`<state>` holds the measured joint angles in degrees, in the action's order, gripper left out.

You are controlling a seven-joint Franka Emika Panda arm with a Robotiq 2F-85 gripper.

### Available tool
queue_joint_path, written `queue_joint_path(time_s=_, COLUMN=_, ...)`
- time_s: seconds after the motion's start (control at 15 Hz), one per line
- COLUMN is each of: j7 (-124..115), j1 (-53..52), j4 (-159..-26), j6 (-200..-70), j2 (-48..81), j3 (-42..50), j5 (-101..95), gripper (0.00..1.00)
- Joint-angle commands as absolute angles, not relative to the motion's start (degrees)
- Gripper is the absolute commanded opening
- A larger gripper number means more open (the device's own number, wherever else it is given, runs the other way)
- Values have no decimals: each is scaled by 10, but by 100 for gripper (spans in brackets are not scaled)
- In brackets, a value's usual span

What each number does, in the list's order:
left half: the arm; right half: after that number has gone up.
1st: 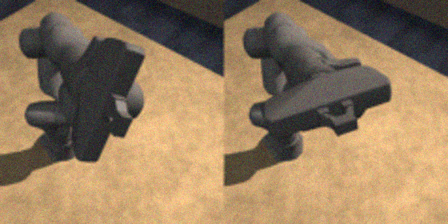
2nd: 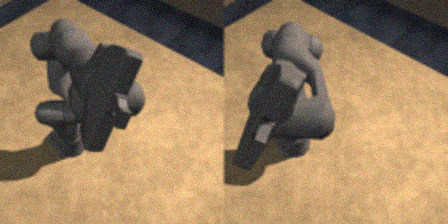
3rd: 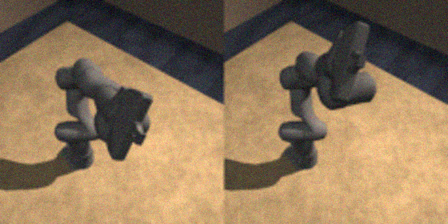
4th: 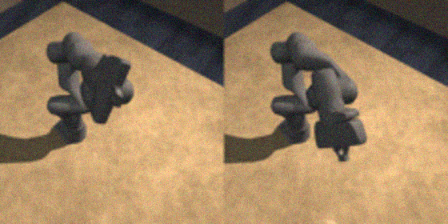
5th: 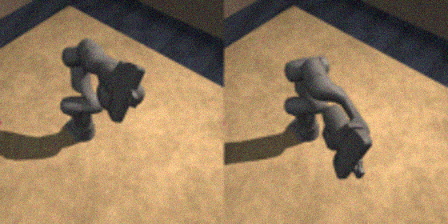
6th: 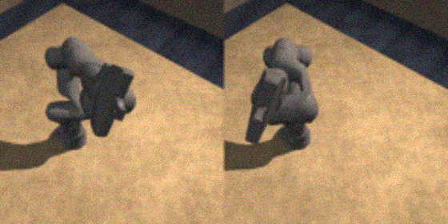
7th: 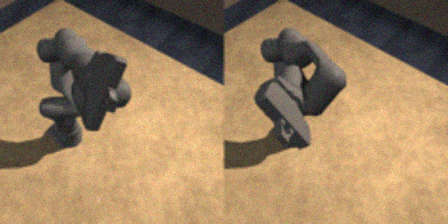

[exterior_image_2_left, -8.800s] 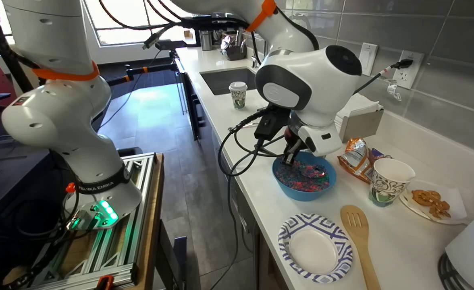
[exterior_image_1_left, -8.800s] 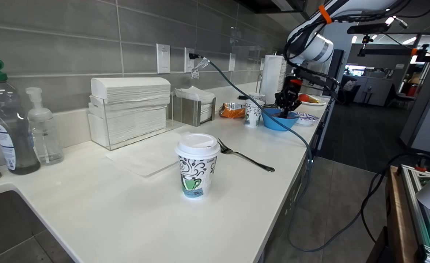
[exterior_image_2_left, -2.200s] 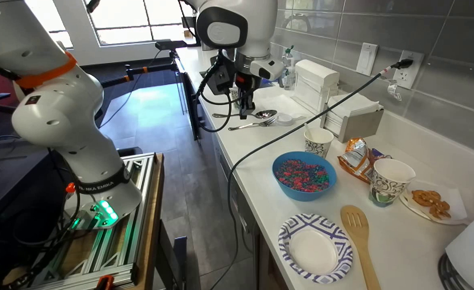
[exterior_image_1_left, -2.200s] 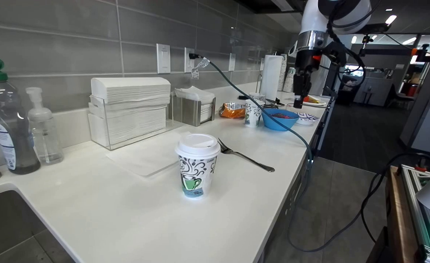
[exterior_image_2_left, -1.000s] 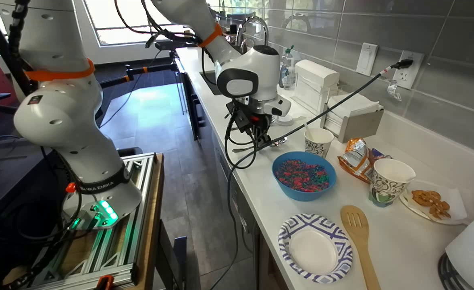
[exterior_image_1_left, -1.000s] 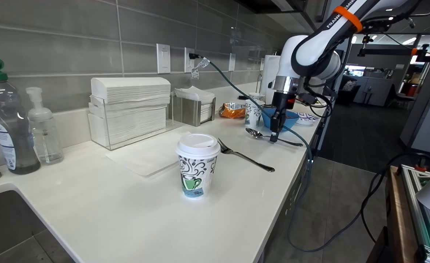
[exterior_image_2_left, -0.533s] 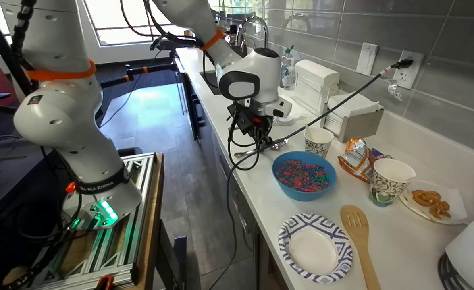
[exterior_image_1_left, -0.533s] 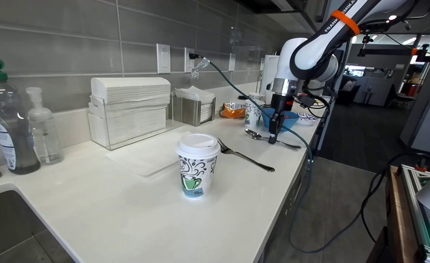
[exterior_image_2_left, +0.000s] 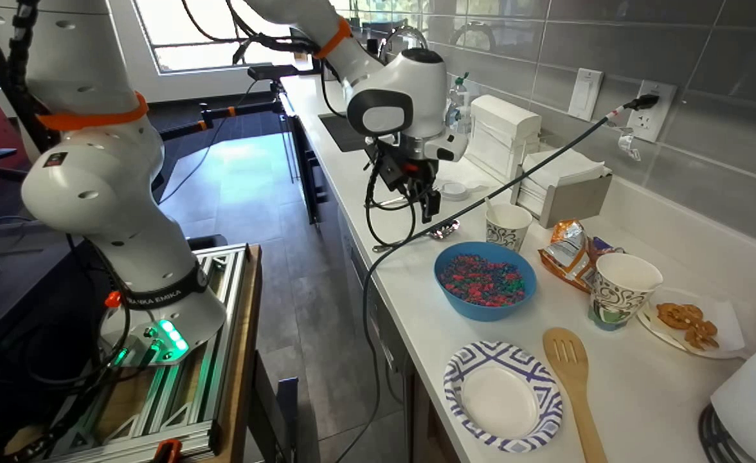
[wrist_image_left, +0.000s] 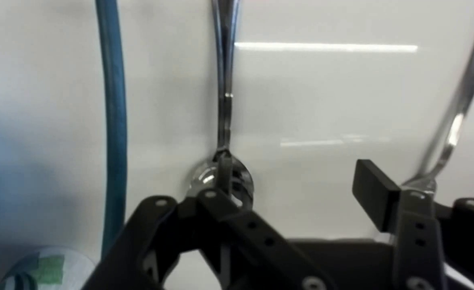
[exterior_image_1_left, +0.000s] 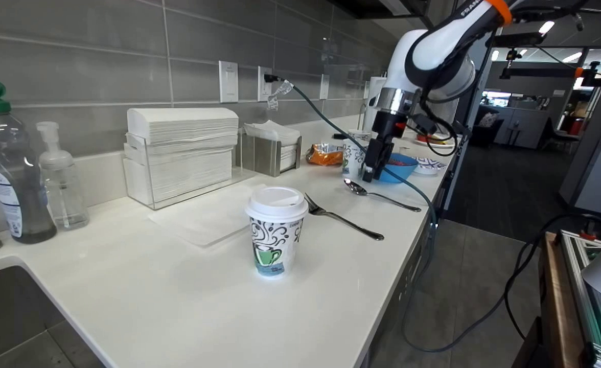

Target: Put the wooden spoon in the blue bowl, then remove it, then remove the silver spoon out of the blue bowl

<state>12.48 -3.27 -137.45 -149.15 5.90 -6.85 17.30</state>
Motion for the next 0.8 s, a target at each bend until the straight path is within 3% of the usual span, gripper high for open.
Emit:
queue_joint_path(time_s=0.0, j7=94, j1=-32, j4=-1388, j6=-1407, j2=-44, j3=-64, j5=196, gripper=100)
queue_joint_path(time_s=0.4, j7=3, j1=-4, j4=-1374, j6=-1360, j2=-168, j3=-22, j5=88, gripper=100)
queue_joint_path(time_s=0.73, j7=6, j1=44, j4=-1324, j6=-1261, j2=-196, j3=31, j5=40, gripper=100)
